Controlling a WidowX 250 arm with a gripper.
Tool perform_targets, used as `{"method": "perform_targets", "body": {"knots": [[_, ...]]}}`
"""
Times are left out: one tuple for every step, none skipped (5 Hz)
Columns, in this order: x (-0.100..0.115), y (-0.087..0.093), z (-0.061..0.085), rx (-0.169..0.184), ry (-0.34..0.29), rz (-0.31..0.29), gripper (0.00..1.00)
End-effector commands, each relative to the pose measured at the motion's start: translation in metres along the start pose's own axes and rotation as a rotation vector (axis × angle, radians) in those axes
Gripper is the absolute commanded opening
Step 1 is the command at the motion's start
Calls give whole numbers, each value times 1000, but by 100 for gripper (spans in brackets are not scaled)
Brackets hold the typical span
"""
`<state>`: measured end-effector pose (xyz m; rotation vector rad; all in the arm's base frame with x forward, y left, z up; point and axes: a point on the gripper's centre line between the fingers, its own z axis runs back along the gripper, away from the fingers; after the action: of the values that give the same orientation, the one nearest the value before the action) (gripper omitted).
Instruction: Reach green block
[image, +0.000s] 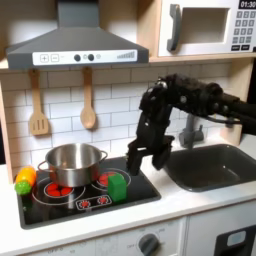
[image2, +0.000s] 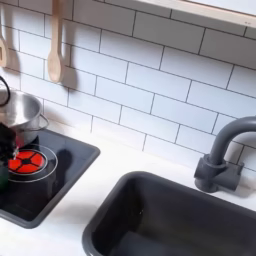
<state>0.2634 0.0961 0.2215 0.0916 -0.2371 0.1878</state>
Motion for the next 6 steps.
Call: {"method": "perform_targets", "body": {"knots": [[22,14,-10,6,-14,21,100],[28,17,-18,4,1,17,100],[34,16,-24,2,2,-3,100],[40,15,-32,13,13,-7,100],[43,13,-39,6,24,20,100],[46,12,-43,13,15,37,100]]}}
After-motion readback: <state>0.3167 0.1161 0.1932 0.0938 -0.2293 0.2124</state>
